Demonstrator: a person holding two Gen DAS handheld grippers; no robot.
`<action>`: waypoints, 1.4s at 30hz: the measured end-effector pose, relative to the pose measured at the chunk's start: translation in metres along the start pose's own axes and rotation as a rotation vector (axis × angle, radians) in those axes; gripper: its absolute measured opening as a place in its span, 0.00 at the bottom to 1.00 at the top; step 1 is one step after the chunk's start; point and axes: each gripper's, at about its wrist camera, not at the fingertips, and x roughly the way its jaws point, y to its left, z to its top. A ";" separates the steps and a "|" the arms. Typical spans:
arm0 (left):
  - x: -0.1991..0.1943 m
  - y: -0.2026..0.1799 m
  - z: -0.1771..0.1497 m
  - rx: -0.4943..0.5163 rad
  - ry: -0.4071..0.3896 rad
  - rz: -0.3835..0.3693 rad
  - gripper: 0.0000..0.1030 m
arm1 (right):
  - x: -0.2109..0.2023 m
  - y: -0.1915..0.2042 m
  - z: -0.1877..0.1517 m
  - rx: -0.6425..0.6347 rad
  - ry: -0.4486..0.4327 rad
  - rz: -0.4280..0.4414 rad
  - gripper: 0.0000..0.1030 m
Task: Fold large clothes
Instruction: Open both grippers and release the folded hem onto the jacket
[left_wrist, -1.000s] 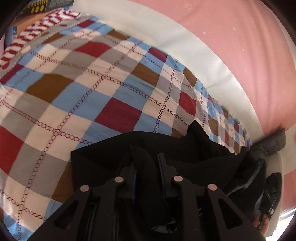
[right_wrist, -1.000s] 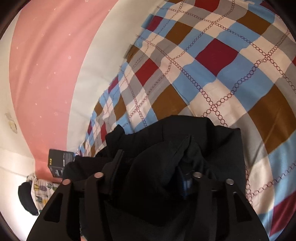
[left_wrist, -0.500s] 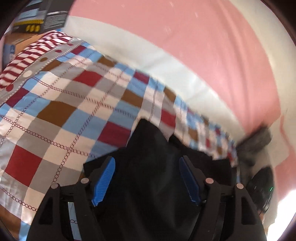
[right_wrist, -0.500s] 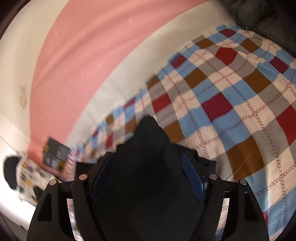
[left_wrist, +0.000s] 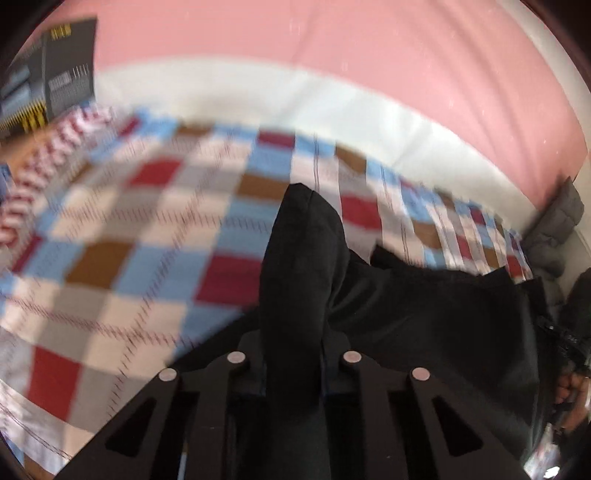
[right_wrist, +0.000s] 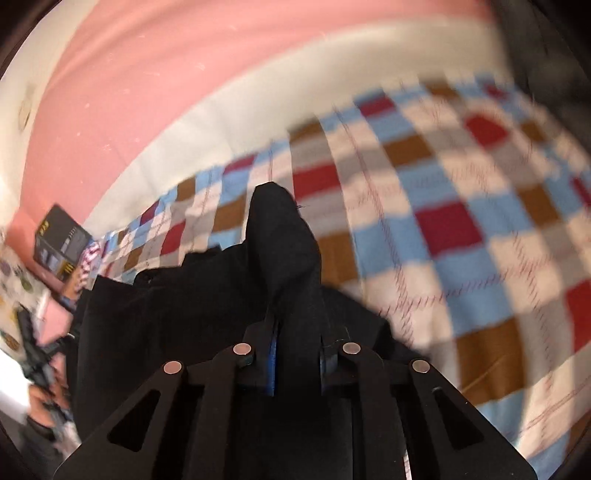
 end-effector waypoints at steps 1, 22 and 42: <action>0.000 0.001 0.004 -0.001 -0.024 0.013 0.18 | 0.001 -0.005 0.004 0.021 -0.012 -0.023 0.14; 0.049 -0.003 0.006 0.002 0.012 0.163 0.42 | 0.042 -0.005 0.000 -0.013 0.022 -0.249 0.32; 0.041 -0.128 -0.102 0.191 -0.074 -0.046 0.55 | 0.036 0.103 -0.101 -0.294 -0.096 -0.189 0.47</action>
